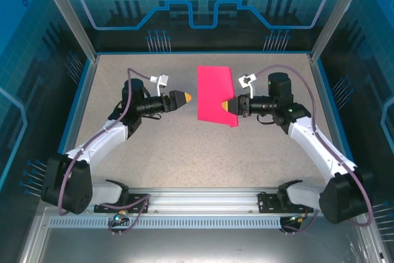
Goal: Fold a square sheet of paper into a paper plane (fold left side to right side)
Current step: Place a square sheet of paper at the center of the table.
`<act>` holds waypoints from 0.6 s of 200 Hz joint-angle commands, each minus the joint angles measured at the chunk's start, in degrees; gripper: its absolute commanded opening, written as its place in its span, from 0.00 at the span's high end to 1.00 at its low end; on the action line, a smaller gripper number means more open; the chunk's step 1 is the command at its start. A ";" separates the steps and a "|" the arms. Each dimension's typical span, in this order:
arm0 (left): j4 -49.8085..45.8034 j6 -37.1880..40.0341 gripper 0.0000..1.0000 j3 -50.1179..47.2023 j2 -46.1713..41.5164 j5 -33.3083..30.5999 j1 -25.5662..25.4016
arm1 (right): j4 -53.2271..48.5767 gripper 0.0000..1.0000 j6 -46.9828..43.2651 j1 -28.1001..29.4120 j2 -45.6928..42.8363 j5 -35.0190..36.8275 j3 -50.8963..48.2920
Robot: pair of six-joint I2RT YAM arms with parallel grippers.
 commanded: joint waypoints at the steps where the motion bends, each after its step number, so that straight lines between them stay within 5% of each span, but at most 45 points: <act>1: 10.54 -2.14 0.09 3.15 0.52 6.20 -2.81 | -2.81 0.78 -0.08 0.27 -1.85 -4.47 1.55; 77: 10.68 -1.18 0.16 6.15 1.48 6.30 -7.56 | -0.97 0.78 3.14 2.10 -2.51 -5.09 2.13; 93: 10.20 -1.01 0.29 6.64 1.96 6.29 -8.19 | -1.90 0.77 2.79 2.44 -2.21 -4.14 2.37; 120: 0.02 3.82 0.80 7.94 2.17 2.70 -8.35 | -7.94 0.65 0.50 2.30 -2.01 2.28 3.45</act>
